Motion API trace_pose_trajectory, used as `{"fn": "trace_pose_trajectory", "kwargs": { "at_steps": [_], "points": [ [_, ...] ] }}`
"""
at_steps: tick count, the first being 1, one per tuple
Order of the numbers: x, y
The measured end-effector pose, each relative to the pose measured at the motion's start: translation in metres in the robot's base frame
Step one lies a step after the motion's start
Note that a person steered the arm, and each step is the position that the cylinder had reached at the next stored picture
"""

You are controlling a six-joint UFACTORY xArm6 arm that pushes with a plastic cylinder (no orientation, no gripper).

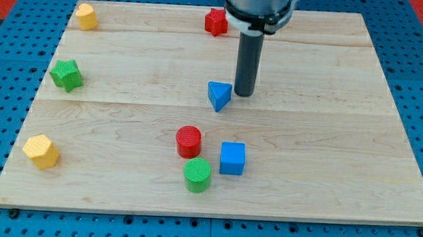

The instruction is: Pull red star right diagonally towards blue triangle

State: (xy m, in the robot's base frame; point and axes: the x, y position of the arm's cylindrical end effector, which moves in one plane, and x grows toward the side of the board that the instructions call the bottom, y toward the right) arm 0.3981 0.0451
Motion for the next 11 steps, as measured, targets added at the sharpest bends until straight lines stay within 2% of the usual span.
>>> {"fn": "trace_pose_trajectory", "kwargs": {
  "at_steps": [2,4,5,7,8,9,11],
  "points": [
    [0.024,-0.060],
    [0.062,-0.082],
    [0.000,-0.067],
    [-0.174,0.003],
    [-0.202,-0.026],
    [-0.189,-0.049],
    [-0.104,-0.052]
  ]
}}
